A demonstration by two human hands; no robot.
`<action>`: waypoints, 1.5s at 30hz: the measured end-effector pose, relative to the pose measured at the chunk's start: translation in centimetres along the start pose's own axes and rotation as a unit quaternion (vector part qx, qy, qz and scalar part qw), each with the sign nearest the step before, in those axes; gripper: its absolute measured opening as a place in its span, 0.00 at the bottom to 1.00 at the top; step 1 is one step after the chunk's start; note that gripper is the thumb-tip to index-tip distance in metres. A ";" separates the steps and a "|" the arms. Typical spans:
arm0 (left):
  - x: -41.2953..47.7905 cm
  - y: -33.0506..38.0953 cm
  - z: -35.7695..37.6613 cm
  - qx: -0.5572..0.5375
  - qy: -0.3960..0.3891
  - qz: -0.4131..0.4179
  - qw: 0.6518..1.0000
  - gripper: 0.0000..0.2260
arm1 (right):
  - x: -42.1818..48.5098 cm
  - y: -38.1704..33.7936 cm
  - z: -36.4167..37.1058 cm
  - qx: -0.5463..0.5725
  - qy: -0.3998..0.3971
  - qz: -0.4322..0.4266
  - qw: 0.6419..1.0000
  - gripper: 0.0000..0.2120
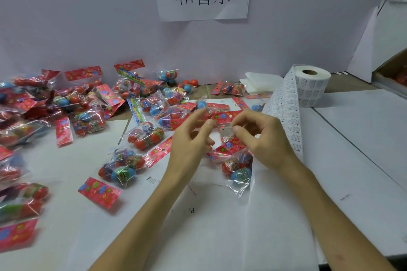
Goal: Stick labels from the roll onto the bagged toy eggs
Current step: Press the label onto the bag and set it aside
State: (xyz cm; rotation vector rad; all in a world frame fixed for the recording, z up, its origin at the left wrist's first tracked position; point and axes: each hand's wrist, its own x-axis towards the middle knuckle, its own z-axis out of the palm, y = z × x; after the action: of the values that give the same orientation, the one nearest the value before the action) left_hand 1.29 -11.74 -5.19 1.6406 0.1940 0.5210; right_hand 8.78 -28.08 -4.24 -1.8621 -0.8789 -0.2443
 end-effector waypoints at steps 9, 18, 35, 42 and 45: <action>-0.3 -1.2 0.2 0.182 -0.040 0.175 0.967 0.02 | -0.2 0.5 0.2 -0.112 -0.029 -0.079 0.990 0.01; 0.1 0.3 -0.5 -0.058 -0.017 -0.019 0.998 0.06 | 0.4 0.3 0.1 0.030 0.050 0.061 0.996 0.07; 0.8 0.3 -1.4 0.036 0.026 0.023 0.999 0.23 | 0.0 -1.4 0.5 0.144 -0.005 0.047 0.988 0.09; 1.7 -1.2 -4.2 0.381 0.104 -0.051 0.917 0.19 | 0.2 -1.2 0.1 0.188 0.050 0.068 0.978 0.06; 1.6 -1.4 -3.9 0.486 0.058 -0.101 0.866 0.27 | 0.2 -1.3 0.1 0.181 0.051 0.065 0.980 0.04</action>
State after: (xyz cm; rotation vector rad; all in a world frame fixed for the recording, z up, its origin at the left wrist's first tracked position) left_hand 1.23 -7.42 -5.94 2.5275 0.8148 0.3686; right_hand 8.07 -27.63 -3.29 -1.5447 -0.6765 -0.0898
